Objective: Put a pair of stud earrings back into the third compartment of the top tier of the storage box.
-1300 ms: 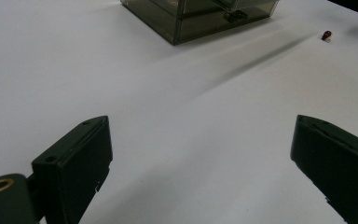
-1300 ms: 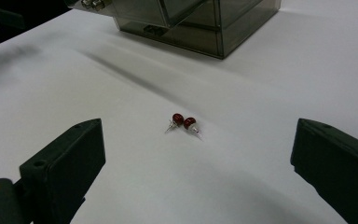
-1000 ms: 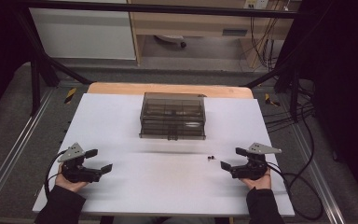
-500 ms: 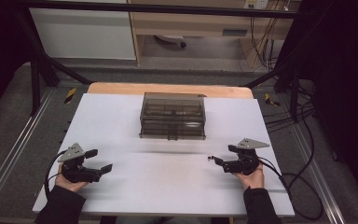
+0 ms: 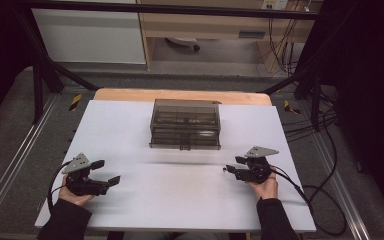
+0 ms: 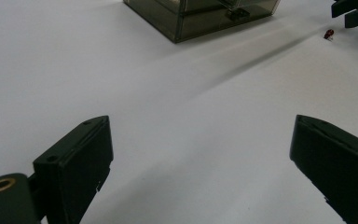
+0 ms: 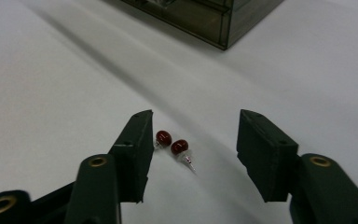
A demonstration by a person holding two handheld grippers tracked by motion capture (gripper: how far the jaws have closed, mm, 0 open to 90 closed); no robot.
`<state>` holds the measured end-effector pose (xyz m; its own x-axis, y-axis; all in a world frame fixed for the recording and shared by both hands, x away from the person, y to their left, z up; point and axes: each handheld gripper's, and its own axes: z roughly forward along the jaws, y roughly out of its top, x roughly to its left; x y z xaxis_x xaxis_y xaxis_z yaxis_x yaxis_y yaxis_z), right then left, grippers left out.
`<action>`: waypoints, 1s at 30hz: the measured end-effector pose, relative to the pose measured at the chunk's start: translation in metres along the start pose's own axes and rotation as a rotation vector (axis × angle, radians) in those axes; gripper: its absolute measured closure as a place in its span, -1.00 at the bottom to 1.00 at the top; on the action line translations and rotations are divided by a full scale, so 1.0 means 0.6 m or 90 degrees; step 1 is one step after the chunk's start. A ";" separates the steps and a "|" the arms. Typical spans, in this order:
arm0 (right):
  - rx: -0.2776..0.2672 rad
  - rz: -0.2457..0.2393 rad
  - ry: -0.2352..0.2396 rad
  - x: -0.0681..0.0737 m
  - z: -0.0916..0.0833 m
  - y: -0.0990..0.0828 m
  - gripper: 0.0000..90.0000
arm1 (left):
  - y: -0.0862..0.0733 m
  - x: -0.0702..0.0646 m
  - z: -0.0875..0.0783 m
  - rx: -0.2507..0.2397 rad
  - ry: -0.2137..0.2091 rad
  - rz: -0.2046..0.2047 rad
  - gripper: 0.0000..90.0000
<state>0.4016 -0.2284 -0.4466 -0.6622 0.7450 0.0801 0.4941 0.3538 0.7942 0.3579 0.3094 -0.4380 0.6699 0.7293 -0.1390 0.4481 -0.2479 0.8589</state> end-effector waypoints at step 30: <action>0.050 -0.041 0.027 0.001 0.025 -0.002 0.72 | 0.000 0.001 0.000 0.002 0.001 0.000 -0.86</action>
<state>0.4089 -0.2200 -0.4568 -0.7165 0.6952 0.0581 0.4915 0.4440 0.7492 0.3582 0.3099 -0.4383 0.6695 0.7299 -0.1380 0.4496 -0.2503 0.8575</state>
